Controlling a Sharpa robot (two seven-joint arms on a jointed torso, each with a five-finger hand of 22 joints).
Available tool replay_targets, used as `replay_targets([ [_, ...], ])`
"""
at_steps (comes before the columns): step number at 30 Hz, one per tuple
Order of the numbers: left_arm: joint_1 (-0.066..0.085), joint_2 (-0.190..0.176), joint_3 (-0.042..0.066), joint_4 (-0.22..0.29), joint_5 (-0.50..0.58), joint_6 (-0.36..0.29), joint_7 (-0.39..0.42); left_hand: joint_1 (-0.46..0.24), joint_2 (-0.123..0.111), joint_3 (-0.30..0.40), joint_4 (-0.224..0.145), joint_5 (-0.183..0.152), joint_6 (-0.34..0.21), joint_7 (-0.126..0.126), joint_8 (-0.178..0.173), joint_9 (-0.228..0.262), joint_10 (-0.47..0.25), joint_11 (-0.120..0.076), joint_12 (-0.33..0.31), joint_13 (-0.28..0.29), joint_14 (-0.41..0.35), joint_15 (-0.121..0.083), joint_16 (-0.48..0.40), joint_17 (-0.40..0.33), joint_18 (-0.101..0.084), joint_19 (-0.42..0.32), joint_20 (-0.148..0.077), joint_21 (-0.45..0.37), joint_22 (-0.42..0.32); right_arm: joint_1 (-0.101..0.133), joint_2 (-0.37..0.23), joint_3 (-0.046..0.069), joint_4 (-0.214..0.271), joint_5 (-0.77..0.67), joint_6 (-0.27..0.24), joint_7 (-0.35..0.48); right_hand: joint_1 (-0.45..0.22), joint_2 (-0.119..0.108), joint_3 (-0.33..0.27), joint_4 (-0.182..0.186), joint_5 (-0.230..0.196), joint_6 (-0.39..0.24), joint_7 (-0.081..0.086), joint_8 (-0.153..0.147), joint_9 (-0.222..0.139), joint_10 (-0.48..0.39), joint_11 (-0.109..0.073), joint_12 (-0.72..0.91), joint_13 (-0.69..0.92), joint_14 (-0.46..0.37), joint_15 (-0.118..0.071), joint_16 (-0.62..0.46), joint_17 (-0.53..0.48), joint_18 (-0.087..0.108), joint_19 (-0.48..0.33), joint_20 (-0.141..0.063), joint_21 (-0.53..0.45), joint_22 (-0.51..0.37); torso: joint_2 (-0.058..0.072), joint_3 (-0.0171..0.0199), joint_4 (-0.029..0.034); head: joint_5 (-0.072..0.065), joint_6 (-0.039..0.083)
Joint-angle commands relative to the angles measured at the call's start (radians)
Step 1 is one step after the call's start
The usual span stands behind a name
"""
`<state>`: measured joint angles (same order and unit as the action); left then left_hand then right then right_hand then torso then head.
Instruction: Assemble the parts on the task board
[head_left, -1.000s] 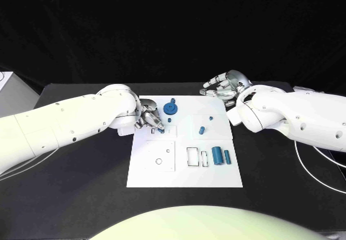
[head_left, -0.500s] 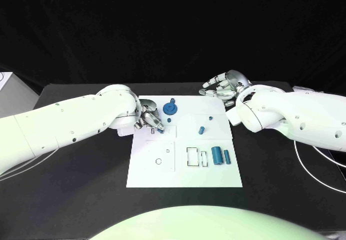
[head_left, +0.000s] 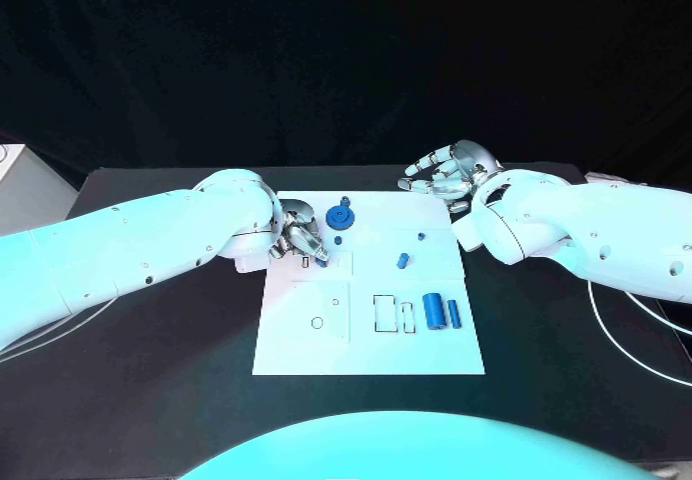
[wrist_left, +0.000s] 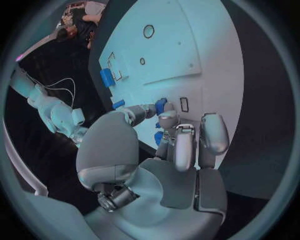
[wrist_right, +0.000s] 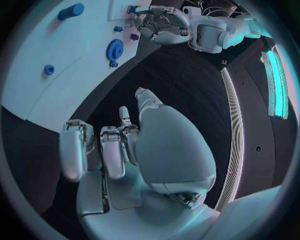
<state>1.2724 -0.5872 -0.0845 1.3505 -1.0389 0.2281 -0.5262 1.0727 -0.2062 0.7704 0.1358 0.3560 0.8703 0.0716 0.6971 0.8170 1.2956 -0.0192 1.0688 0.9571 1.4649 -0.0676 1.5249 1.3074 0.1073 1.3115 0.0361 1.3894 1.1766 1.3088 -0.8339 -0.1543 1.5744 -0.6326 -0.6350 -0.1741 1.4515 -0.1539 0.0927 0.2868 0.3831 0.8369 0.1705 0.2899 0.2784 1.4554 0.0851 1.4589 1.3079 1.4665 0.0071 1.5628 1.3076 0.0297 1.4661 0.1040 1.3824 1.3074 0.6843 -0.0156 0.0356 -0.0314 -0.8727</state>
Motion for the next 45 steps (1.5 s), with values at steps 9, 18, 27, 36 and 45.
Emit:
replay_targets([
  [9,-0.003,0.007,-0.002,-0.004,-0.002,0.007,0.000,0.001,0.009,0.186,-0.192,0.004,0.022,-0.013,0.002,0.001,0.008,0.001,0.003,0.000,0.086,-0.009,0.006,0.194,-0.019,0.006,-0.001,0.004,0.001,0.000,-0.001,0.000,0.002,-0.010,0.014,0.004,-0.012,0.001,0.005,0.001,-0.001,-0.006,0.000,0.006,0.000,-0.009,0.001,-0.003,0.138,0.096,0.004,-0.006,0.236,0.015,0.018,0.009,-0.003,0.159,0.001,-0.0005,-0.0004,-0.003,0.000],
  [18,-0.003,0.007,-0.003,-0.002,-0.004,-0.002,0.001,0.000,0.011,0.186,-0.193,0.006,0.023,-0.013,0.002,0.002,0.007,0.000,0.001,-0.003,0.086,-0.009,0.005,0.193,-0.019,0.006,-0.001,0.004,0.001,0.000,-0.002,0.000,0.003,-0.011,0.015,0.003,-0.017,-0.002,0.012,0.001,0.001,-0.009,0.000,0.013,0.001,-0.009,0.001,-0.003,0.137,0.096,0.004,-0.006,0.235,0.015,0.017,0.010,-0.006,0.158,0.000,-0.0006,0.0002,-0.003,0.000],
  [27,-0.003,0.001,-0.002,0.005,-0.006,-0.009,0.002,0.002,0.013,0.189,-0.195,0.008,0.023,-0.013,0.001,0.003,0.007,0.000,0.001,-0.004,0.086,-0.009,0.005,0.193,-0.019,0.007,-0.001,0.005,0.003,0.000,-0.003,0.000,0.003,-0.011,0.015,0.003,-0.017,-0.002,0.012,0.001,0.001,-0.009,0.000,0.013,0.001,-0.009,0.001,-0.003,0.137,0.096,0.004,-0.006,0.235,0.015,0.017,0.010,-0.006,0.158,-0.001,-0.0004,0.0004,-0.002,0.000],
  [36,-0.004,0.001,-0.002,0.008,-0.011,-0.008,0.001,0.002,0.014,0.189,-0.196,0.010,0.024,-0.014,0.001,0.003,0.007,-0.001,0.000,-0.004,0.087,-0.010,0.007,0.196,-0.020,0.008,-0.001,0.006,0.005,0.000,-0.003,0.000,0.002,-0.011,0.017,0.002,-0.017,-0.002,0.012,0.001,0.001,-0.009,0.000,0.013,0.001,-0.009,0.001,-0.003,0.137,0.096,0.004,-0.006,0.235,0.015,0.017,0.010,-0.006,0.158,-0.001,-0.0008,0.0007,-0.002,0.000],
  [45,-0.007,0.004,-0.003,0.007,-0.020,-0.004,0.000,0.001,0.013,0.189,-0.199,0.015,0.027,-0.014,0.003,0.005,0.011,-0.001,0.005,0.001,0.087,-0.010,0.008,0.197,-0.020,0.010,-0.002,0.007,0.008,0.000,-0.003,0.000,0.002,-0.011,0.019,0.002,-0.017,-0.002,0.012,0.001,0.001,-0.009,0.000,0.013,0.001,-0.009,0.001,-0.003,0.137,0.096,0.004,-0.006,0.235,0.015,0.017,0.010,-0.006,0.158,0.000,-0.0002,-0.0002,-0.002,0.000],
])
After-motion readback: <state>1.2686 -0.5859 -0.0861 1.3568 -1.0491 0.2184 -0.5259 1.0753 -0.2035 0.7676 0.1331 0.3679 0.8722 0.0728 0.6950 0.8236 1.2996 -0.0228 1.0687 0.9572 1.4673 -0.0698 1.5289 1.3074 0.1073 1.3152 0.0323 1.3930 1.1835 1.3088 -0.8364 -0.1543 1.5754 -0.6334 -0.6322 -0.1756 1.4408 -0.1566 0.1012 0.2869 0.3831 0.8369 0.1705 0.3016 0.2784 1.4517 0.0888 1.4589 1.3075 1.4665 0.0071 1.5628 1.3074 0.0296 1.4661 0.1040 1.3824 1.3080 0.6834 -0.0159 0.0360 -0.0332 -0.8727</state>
